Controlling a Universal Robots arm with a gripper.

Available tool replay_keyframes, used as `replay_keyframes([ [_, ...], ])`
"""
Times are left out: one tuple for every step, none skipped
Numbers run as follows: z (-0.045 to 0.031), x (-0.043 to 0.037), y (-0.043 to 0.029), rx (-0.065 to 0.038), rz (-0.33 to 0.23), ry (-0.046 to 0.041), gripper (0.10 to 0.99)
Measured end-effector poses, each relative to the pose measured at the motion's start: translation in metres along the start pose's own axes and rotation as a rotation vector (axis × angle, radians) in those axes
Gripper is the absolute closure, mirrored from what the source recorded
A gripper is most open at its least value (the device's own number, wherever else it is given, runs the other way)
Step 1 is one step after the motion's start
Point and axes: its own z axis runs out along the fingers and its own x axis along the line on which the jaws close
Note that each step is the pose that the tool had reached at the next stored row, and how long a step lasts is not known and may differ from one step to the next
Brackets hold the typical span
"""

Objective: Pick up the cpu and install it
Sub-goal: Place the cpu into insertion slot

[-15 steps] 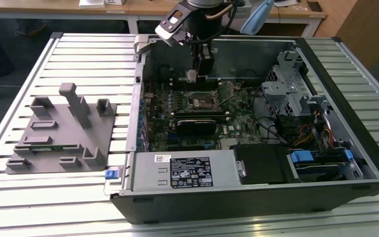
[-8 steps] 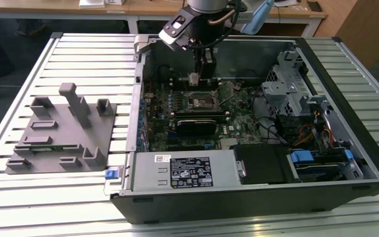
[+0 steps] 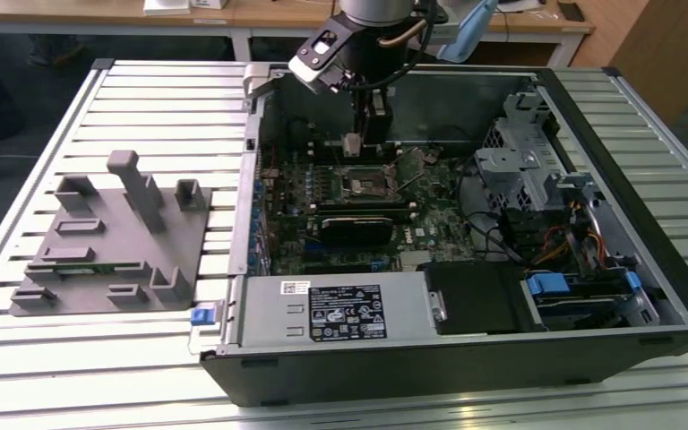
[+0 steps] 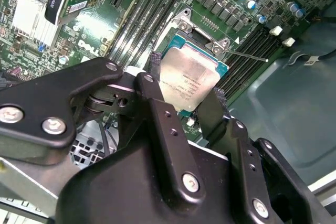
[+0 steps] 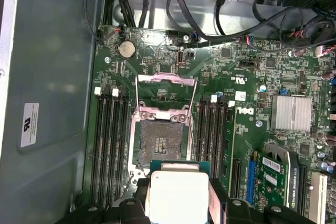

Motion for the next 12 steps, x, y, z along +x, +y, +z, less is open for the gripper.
replay_keyframes([
  [0.0002, 0.0, 0.0, 0.0, 0.0, 0.0, 0.557],
  [0.0005, 0.0, 0.0, 0.0, 0.0, 0.0002, 0.557],
  [0.0008, 0.0, 0.0, 0.0, 0.0, 0.0002, 0.557],
  [0.001, 0.0, 0.0001, 0.0, 0.0, 0.0001, 0.557],
  [0.0013, 0.0001, 0.0001, 0.0, 0.0, 0.0001, 0.557],
  [0.0016, 0.0001, 0.0002, 0.0, 0.001, 0.0001, 0.557],
  [0.0019, 0.0001, 0.0002, 0.0, 0.001, 0.0001, 0.557],
  [0.0031, 0.0001, 0.0002, 0.0, 0.002, 0.0001, 0.557],
  [0.0054, 0.0001, 0.0003, 0.0, 0.002, 0.0001, 0.557],
  [0.0059, 0.0001, 0.0003, 0.0, 0.002, 0.0, 0.557],
  [0.0065, 0.0002, 0.0003, 0.0, 0.003, 0.0001, 0.557],
  [0.0071, 0.0002, 0.0003, 0.0, 0.003, 0.0, 0.557],
])
